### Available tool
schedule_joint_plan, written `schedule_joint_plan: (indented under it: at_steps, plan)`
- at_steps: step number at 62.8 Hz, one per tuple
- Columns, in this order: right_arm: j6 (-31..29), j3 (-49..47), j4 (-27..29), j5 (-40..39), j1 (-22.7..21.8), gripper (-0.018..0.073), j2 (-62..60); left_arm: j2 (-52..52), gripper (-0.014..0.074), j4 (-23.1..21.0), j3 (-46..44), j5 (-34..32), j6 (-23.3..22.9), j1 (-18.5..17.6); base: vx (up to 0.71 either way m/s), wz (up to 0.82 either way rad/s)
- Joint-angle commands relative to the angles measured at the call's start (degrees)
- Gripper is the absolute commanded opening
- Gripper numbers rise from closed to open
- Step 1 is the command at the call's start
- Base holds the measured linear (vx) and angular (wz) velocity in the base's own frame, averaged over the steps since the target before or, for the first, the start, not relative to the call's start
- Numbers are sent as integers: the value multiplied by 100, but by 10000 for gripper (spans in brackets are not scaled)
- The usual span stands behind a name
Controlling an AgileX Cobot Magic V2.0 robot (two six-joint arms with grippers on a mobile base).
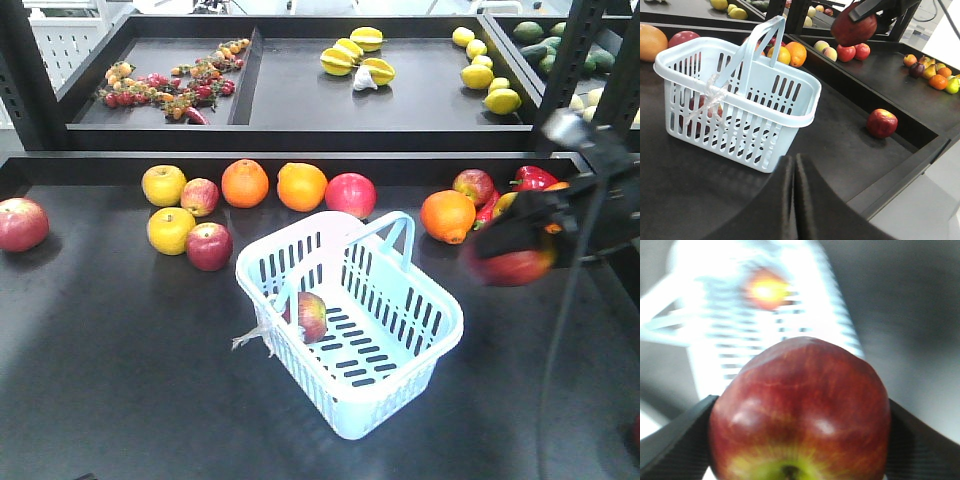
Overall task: Pick three apples into basket with both arms
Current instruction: 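Carry the second red apple into the basket and open the right gripper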
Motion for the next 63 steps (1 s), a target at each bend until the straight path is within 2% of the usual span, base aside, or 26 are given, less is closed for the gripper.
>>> schedule_joint_plan:
  at_steps: [1,13,19,24,35,38,46,51,63]
  plan:
    - [-169,-102,420,-403,585,-4,-126,73,-7,-271,-163,122,-45,9,0,0]
    - [-149,-102,308,-1366,1746,6,357,73,-7,-271,-163,122,-45,9,0,0]
    - [-195,-102,177,-1692,2082,46,644,73,-7,-271,-163,122,-45,9,0,0]
    - [-271,-107,139,-1832,2262,122,860,73,-7,-271,-163,122,-45,9,0,0]
    - [-279,-107,165,-1883,2378,400,1077,73,-7,-271,-163,122,-45,9,0,0]
    - [-279,-107,176,-1883,2378,504,1092,73,-7,-271,-163,122,-45,9,0,0]
    - [-267,-107,176,-1893,2378,679,1092,73,-7,-271,-163,122,-45,9,0,0]
    - [-253,-107,176,-1893,2378,730,1092,73,-7,-271,-163,122,-45,9,0,0]
    - [-253,-107,170,-1917,2378,708,1092,73,-7,-271,-163,122,-45,9,0,0]
